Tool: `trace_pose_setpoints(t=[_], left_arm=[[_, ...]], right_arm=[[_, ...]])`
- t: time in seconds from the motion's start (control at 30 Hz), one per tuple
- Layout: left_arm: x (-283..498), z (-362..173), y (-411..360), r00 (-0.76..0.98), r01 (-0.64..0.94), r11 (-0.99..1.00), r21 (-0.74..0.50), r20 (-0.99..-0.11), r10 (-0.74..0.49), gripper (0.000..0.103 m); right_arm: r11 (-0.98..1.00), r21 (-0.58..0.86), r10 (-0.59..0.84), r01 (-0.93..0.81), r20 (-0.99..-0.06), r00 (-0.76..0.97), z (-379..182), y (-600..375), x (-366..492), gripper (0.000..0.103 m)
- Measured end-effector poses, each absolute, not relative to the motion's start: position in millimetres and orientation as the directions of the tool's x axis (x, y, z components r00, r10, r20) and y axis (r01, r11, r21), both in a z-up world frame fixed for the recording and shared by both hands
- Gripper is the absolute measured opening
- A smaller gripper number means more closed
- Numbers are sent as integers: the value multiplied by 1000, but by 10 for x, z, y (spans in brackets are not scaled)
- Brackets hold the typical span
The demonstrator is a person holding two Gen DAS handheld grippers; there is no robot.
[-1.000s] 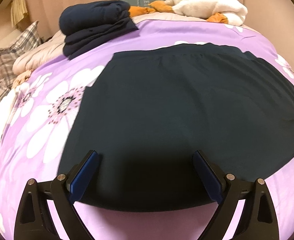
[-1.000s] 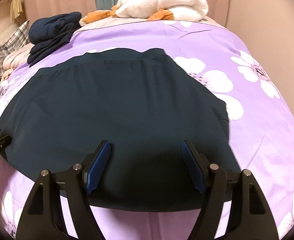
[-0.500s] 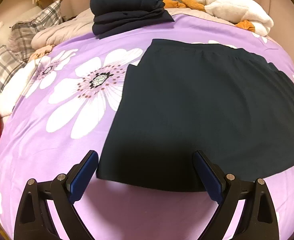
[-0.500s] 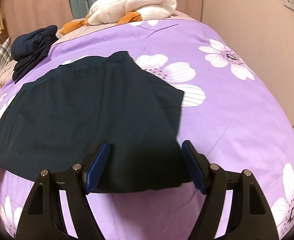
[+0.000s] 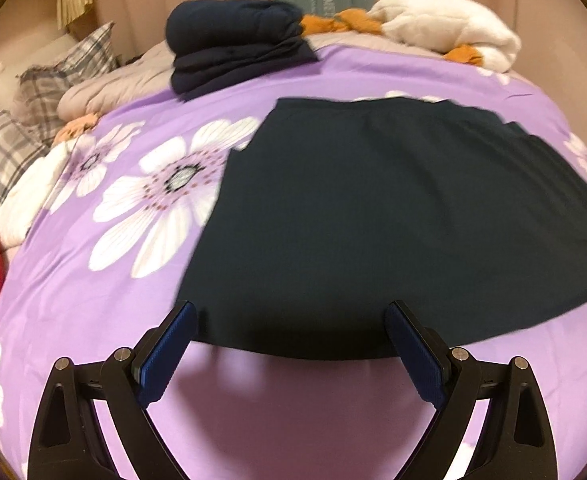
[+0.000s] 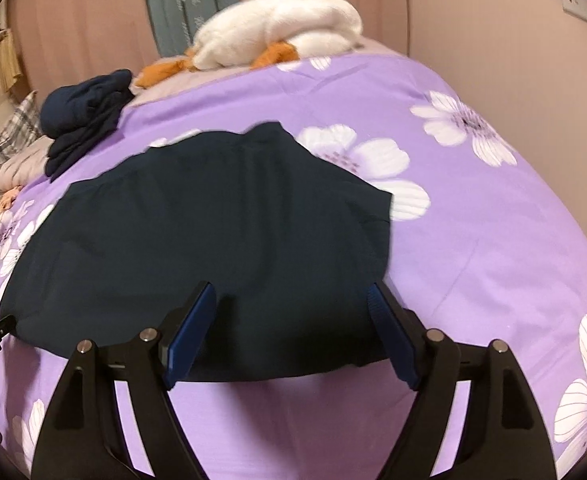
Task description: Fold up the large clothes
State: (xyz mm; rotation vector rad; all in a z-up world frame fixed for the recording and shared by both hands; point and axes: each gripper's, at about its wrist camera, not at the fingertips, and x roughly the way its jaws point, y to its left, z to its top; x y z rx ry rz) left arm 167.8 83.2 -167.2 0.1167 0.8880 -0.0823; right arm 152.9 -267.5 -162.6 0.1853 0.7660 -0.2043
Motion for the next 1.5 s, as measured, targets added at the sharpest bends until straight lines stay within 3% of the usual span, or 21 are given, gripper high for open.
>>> trace_pose_setpoints(t=[0.27, 0.53, 0.87, 1.07, 1.27, 1.5], left_arm=[[1646, -1694, 391, 641, 242, 970, 36, -756, -132, 95], [1701, -1953, 331, 583, 284, 958, 26, -799, -151, 95], [1629, -1900, 351, 603, 285, 957, 51, -786, -138, 97], [1607, -1834, 612, 642, 226, 972, 66, -761, -98, 97], [1671, -1909, 649, 613, 226, 973, 52, -783, -101, 97], [1533, -1770, 523, 624, 249, 966, 66, -774, -108, 97]], right_arm=[[987, 146, 48, 67, -666, 744, -1663, -2148, 1606, 78], [999, 1, -25, 37, -727, 686, -1964, -1927, 1740, 78], [999, -4, -32, 42, -728, 685, -1936, -1943, 1690, 78], [994, -2, -80, 106, -666, 742, -1695, -2215, 1507, 79], [977, 73, -85, 201, -729, 679, -1926, -2569, 1543, 79], [975, 81, -84, 207, -727, 681, -1855, -2456, 1505, 79]])
